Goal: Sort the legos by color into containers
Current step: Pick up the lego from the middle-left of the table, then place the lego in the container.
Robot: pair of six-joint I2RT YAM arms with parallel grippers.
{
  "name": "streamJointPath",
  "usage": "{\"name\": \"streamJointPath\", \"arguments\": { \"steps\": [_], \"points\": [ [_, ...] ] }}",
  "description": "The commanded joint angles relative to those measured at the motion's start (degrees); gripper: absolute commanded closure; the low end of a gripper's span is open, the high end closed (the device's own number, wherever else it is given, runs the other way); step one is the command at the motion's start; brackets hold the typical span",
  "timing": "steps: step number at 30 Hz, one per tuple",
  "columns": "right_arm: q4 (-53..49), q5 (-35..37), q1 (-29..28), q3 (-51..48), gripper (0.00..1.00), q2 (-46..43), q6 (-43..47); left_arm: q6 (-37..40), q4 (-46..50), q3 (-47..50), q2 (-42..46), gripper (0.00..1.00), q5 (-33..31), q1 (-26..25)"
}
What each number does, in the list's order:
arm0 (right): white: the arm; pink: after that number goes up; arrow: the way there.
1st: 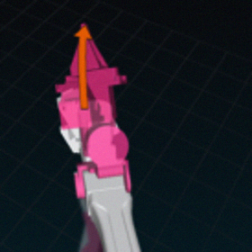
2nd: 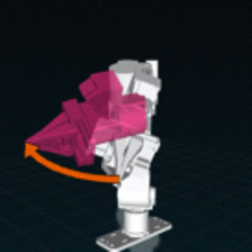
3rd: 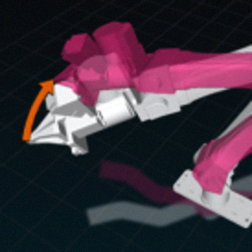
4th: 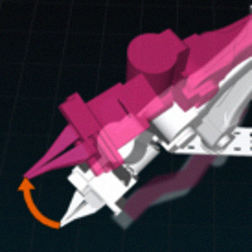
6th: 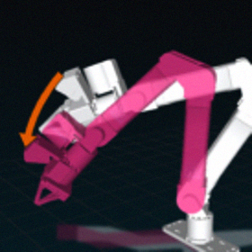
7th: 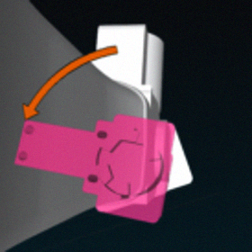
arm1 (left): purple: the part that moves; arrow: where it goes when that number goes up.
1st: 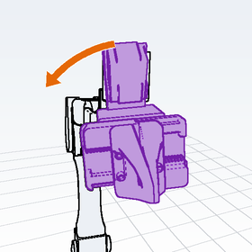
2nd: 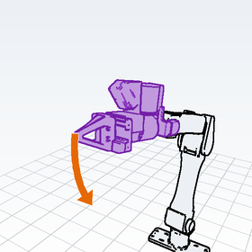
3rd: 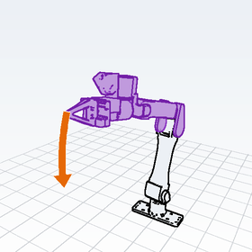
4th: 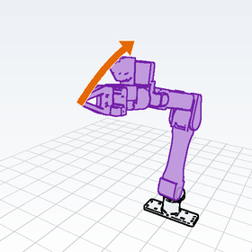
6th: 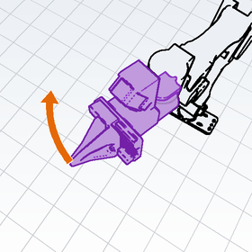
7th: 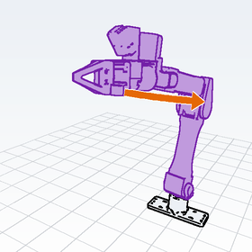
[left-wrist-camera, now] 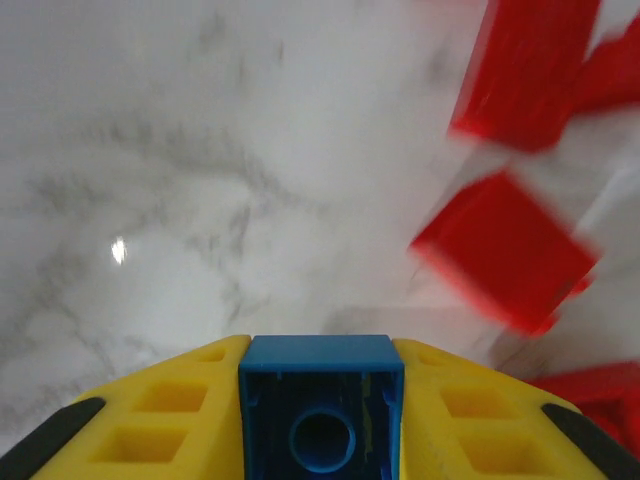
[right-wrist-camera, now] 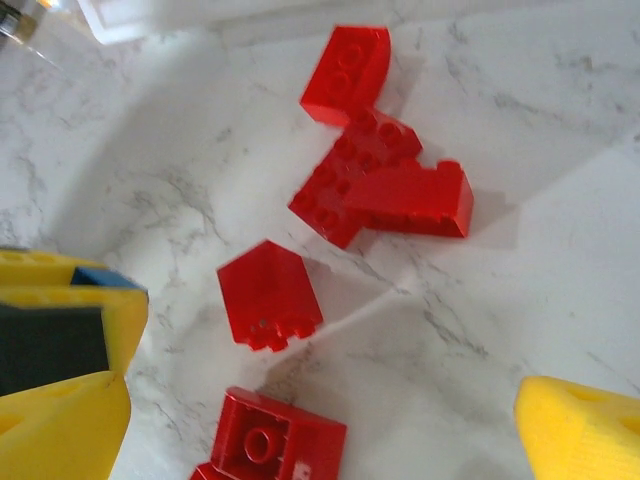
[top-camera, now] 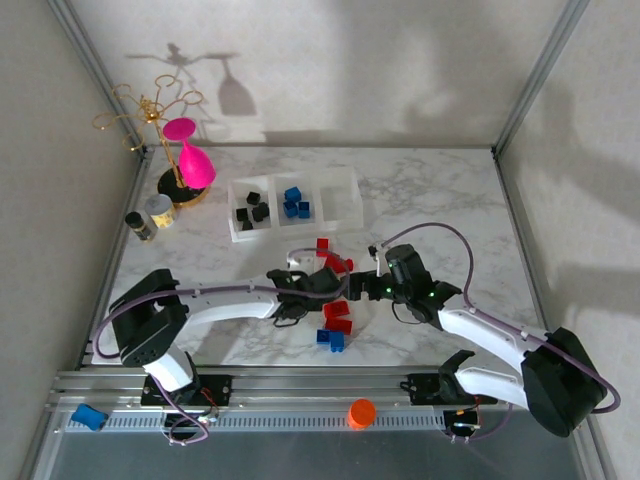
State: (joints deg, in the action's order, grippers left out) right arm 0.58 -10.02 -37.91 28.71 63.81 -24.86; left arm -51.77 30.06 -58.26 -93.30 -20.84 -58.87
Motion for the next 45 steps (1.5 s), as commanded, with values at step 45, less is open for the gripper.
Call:
{"name": "streamJointPath", "arguments": {
  "steps": [45],
  "points": [
    [8.3, -7.6, 8.6, 8.7, 0.01, 11.5, -2.0, 16.1, -0.1, -39.5, -21.7, 0.43, -4.3, 24.9]
  ]
}}
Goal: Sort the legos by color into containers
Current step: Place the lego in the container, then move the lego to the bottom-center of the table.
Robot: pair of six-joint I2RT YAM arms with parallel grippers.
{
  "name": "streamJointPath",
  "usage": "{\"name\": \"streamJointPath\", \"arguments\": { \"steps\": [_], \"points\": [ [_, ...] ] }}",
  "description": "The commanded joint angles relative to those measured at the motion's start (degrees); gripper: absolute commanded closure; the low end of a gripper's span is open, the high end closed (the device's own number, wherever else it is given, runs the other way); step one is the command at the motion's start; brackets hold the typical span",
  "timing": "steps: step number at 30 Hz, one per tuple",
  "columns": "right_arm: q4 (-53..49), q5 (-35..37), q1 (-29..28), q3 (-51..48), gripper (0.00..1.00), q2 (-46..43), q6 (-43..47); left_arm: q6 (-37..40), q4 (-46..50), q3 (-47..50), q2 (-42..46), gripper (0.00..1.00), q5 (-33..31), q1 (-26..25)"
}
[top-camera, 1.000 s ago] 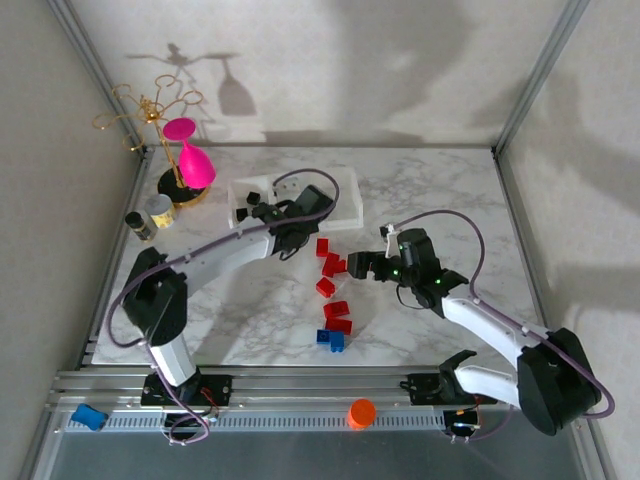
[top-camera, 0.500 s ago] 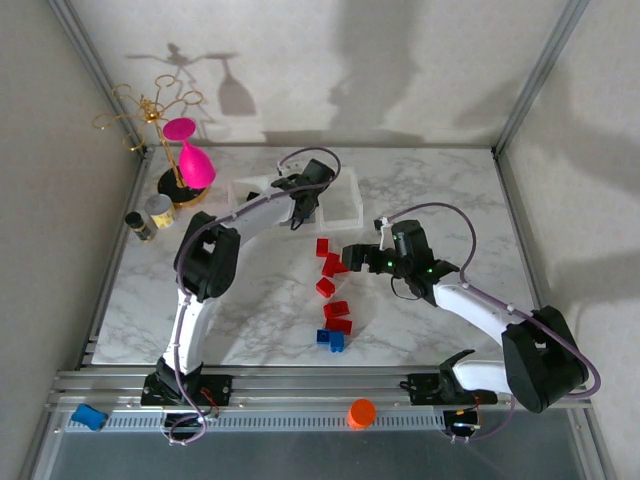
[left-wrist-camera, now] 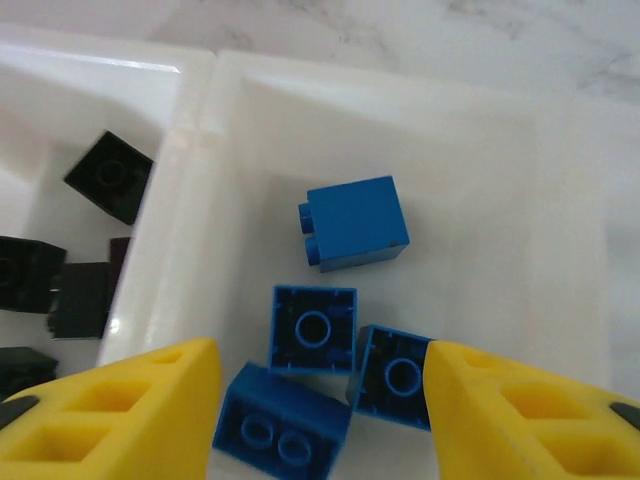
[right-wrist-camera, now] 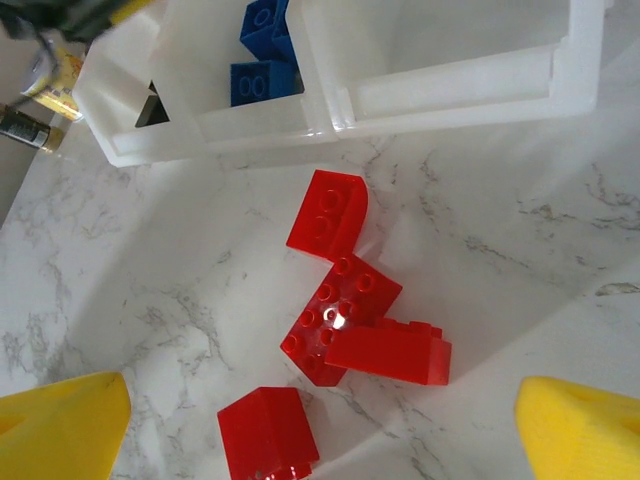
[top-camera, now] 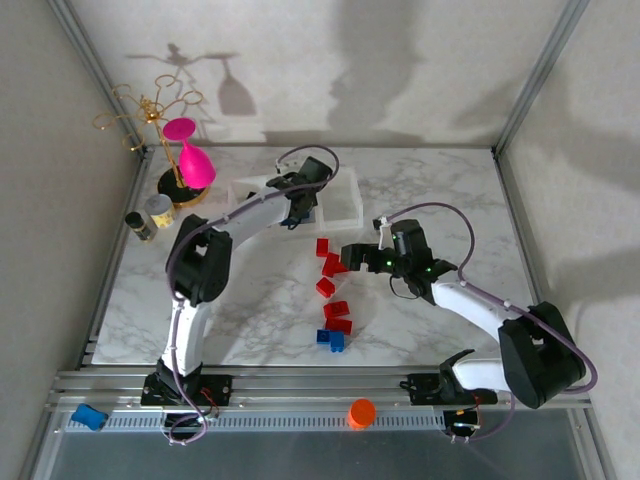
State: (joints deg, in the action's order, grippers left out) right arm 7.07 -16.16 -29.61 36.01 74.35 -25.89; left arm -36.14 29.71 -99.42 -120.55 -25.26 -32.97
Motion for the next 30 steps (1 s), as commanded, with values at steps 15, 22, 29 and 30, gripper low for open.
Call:
{"name": "streamJointPath", "arguments": {
  "steps": [15, 22, 29, 30],
  "points": [
    [-10.0, -0.2, 0.3, 2.2, 0.01, -1.1, 2.8, -5.5, -2.4, 25.5, 22.9, 0.4, 2.2, -15.8],
    [-15.7, 1.0, -0.2, 0.0, 0.01, -3.2, 3.3, -12.7, -0.8, 34.2, 28.9, 0.38, 1.7, -24.2],
    [-16.8, 2.3, -2.7, -2.7, 0.01, -5.8, 1.6, -20.6, 1.0, 39.0, 30.2, 0.36, 3.0, -31.1],
    [-16.9, 2.6, -3.1, -3.1, 0.01, -6.3, 1.1, -21.6, 1.4, 39.5, 30.2, 0.35, 3.2, -32.0]
  ]
}}
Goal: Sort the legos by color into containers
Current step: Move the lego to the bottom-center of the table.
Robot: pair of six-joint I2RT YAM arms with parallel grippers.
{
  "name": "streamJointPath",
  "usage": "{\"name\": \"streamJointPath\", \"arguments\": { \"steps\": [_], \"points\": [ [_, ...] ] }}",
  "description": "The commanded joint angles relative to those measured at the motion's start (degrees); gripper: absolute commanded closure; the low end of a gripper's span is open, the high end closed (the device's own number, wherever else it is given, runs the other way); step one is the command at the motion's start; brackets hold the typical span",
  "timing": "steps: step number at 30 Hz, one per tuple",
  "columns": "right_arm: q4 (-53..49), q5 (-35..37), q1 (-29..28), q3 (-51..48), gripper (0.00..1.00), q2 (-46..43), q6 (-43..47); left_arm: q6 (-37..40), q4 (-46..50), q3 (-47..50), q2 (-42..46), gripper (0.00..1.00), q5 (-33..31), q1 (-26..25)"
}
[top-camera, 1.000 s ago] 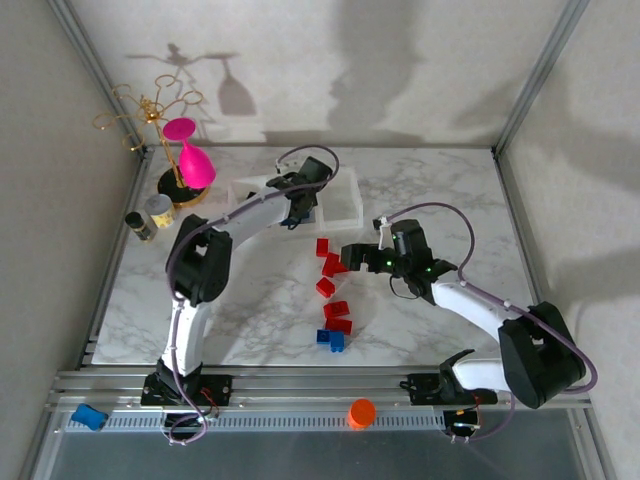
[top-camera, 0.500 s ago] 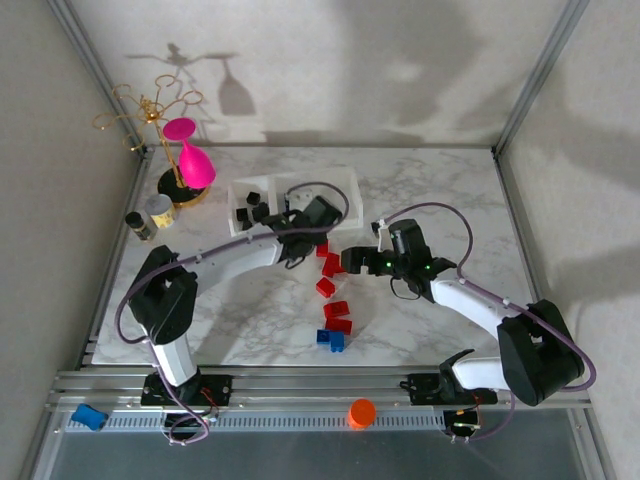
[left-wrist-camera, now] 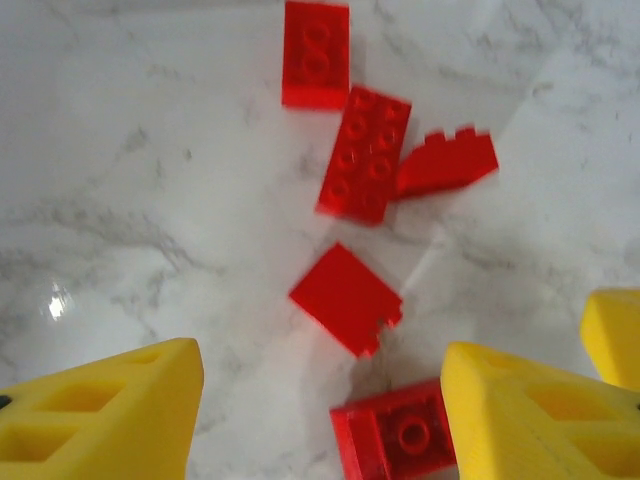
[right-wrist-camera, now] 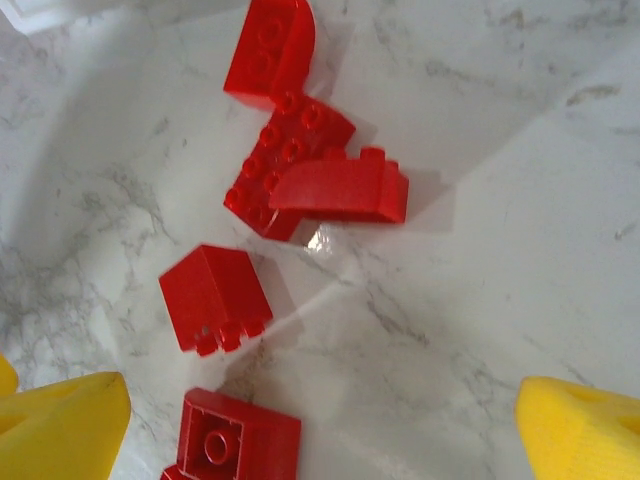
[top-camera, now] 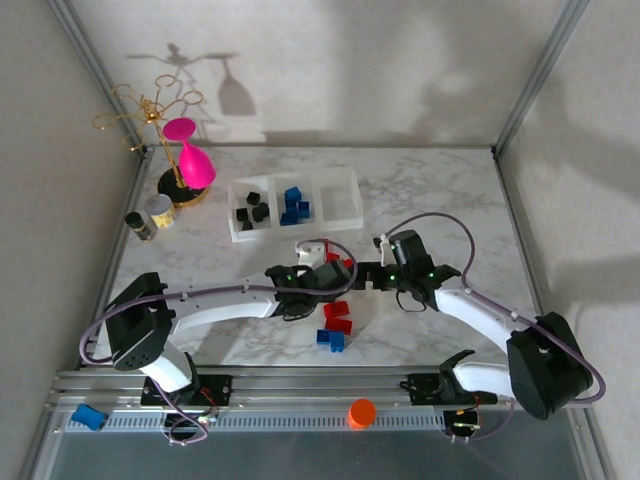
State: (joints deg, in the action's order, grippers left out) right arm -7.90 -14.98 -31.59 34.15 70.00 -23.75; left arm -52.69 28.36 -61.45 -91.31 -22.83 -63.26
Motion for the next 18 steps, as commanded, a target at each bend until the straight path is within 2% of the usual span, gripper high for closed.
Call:
{"name": "streamJointPath", "arguments": {
  "steps": [1, 7, 18],
  "points": [
    [-1.9, 1.8, -1.6, -1.8, 0.01, -2.3, -1.4, -6.3, 3.1, 2.0, 1.1, 0.34, 0.9, -2.5],
    [-3.4, 4.5, -2.4, -4.0, 0.01, -3.3, -2.6, -11.1, 0.7, 6.5, 1.7, 0.32, 5.6, -7.1],
    [-4.6, 7.2, -2.4, -5.3, 0.01, -6.6, -3.1, -14.2, -1.2, 10.9, 1.6, 0.33, 9.4, -9.5]
  ]
}}
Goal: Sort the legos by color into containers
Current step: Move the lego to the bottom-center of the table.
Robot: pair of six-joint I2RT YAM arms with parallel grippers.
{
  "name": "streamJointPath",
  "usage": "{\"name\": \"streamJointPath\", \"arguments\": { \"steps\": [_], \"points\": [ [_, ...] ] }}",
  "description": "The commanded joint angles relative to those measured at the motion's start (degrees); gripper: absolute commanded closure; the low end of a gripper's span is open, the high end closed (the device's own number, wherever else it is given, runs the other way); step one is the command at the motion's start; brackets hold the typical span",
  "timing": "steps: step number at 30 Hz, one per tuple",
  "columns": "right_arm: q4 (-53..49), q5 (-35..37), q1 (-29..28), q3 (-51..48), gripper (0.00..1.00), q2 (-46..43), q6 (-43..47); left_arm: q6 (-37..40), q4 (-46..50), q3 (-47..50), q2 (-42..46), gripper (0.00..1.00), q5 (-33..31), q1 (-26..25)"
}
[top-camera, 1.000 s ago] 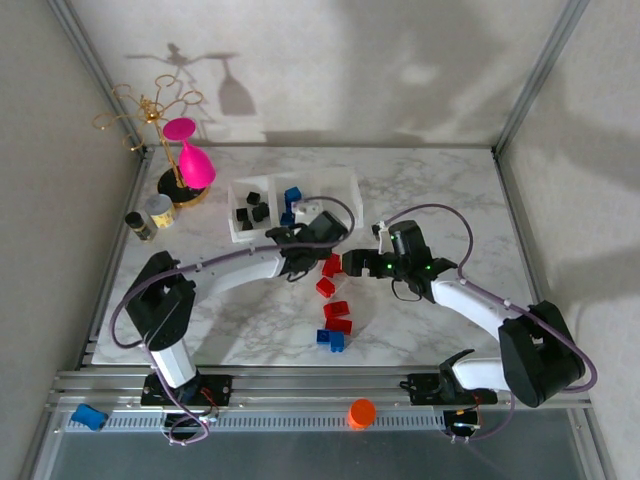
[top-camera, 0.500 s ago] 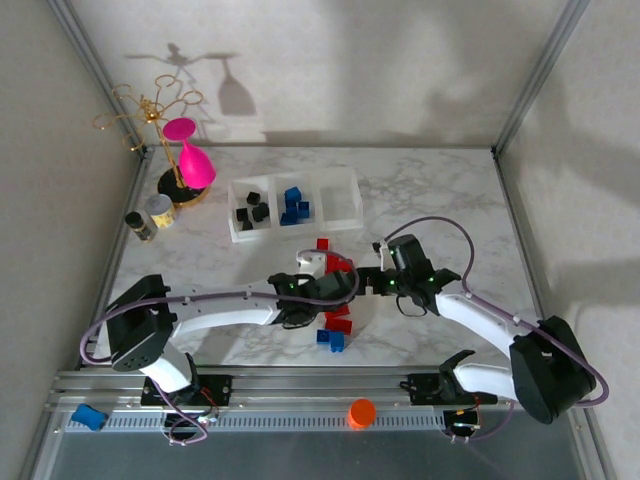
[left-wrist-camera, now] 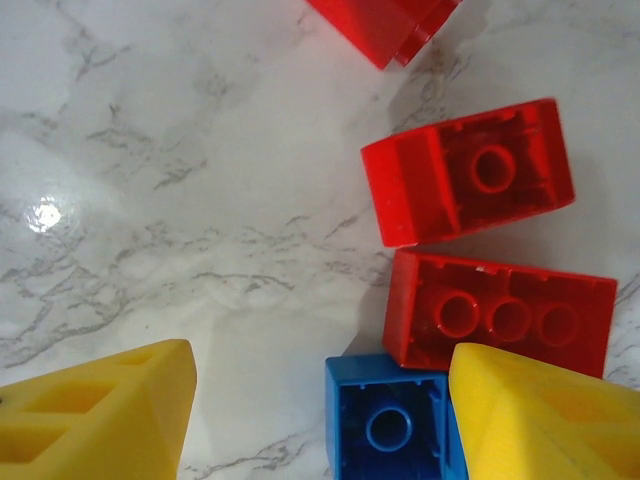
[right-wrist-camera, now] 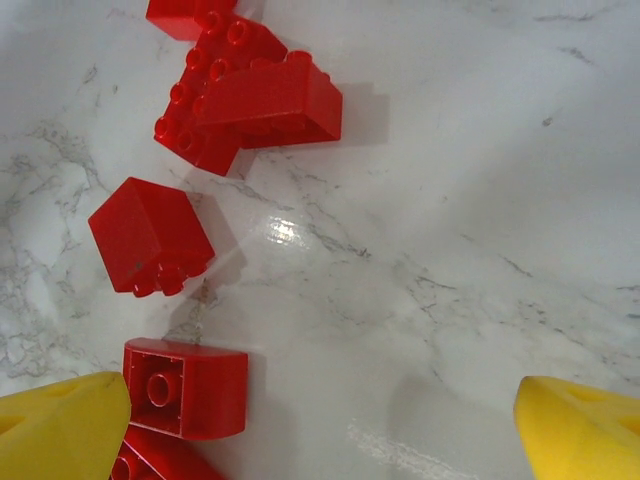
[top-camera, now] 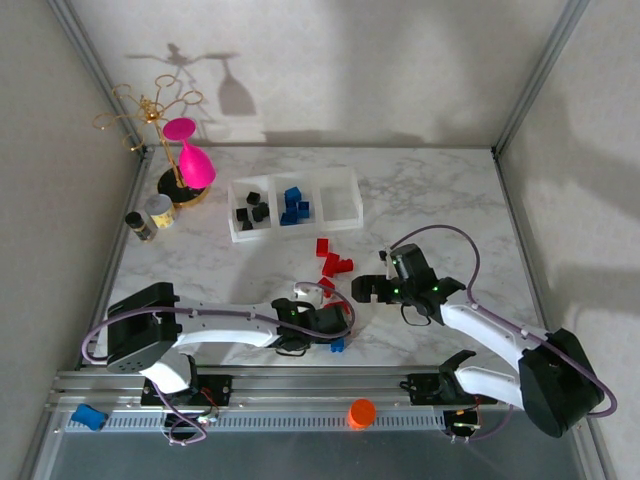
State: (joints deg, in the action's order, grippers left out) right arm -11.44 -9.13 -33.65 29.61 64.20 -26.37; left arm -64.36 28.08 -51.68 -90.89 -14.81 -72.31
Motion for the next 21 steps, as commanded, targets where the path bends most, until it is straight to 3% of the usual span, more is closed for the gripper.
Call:
{"name": "streamJointPath", "arguments": {
  "steps": [1, 21],
  "points": [
    [-1.2, 1.3, -0.4, -0.7, 0.01, -0.6, -0.5, -2.4, -1.0, 1.2, 0.9, 0.33, 1.7, -0.6],
    [-1.3, 1.7, -0.4, 0.1, 0.01, -0.7, 0.2, -0.2, -3.9, -0.5, -4.2, 0.35, 4.3, -2.4]
  ]
}}
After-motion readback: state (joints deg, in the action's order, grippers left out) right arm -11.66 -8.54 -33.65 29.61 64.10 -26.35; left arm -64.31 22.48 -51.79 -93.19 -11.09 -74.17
